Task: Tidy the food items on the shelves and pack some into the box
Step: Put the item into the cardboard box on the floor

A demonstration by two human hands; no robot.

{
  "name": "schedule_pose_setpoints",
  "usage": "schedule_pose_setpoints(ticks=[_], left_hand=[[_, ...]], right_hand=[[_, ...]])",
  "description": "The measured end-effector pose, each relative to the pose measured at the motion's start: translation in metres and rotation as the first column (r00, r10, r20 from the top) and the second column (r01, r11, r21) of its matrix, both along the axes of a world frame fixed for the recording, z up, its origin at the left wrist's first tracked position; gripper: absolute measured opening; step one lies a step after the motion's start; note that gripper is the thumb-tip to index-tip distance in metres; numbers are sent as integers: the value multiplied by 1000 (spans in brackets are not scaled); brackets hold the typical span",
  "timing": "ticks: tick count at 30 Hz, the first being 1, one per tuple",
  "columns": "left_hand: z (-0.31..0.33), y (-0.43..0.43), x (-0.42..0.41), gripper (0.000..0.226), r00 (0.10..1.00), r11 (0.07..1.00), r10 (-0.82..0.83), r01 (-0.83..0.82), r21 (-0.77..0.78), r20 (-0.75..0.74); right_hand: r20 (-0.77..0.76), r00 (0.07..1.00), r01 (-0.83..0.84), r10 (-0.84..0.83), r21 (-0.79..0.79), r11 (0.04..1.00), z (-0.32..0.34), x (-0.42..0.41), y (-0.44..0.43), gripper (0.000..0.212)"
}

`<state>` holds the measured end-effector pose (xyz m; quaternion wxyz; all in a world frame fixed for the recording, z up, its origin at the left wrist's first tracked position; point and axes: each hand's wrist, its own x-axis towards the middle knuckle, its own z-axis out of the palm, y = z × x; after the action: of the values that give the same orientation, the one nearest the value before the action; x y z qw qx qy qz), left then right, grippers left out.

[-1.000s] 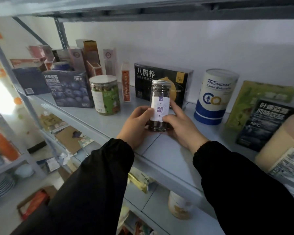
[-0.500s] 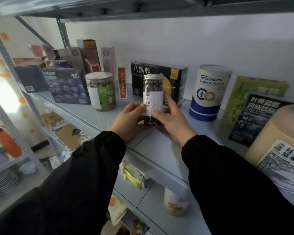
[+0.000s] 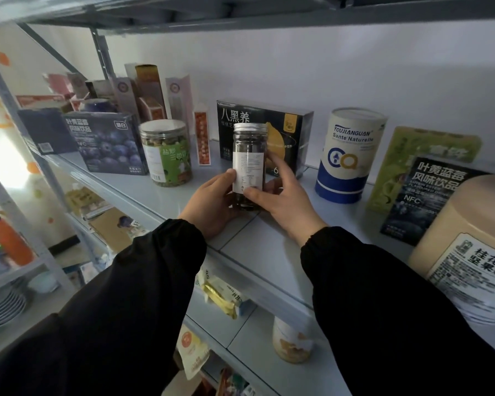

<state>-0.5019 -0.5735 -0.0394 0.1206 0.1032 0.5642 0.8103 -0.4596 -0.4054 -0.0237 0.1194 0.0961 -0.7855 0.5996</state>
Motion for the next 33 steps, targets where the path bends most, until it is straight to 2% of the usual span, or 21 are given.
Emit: schedule_pose_setpoints(ticks=[3,10,13,16,20,28,33], left_hand=[[-1,0,-1,51,999,999,-30,30,14,12],[0,2,-2,39,998,998,62,-62,25,25],[1,2,-2,39,995,995,81,-84,48,59],[-1,1,-1,35,998,997,70,-70,29,-3],[-2,1,0,27,996,997,64,-61,40,-70],[-1,1,1,17,990,990,134,-132,54,-41],[6,-11,16,15,988,989,146,-145,26,-43]], right_hand=[[-13,1000,1,-1,-1,1000,-2,-1,0,89],[-13,1000,17,-17,8,1000,-5,-5,2,83],[17,1000,23,-23,-27,999,-8,-10,2,66],[72,997,-17,23,-89,996,-11,-15,1,49],[77,996,-42,48,-86,995,-12,-16,2,57],[108,992,-47,64,-157,986,-15,-20,1,60],[99,990,-88,99,-109,990,-7,-8,-7,62]])
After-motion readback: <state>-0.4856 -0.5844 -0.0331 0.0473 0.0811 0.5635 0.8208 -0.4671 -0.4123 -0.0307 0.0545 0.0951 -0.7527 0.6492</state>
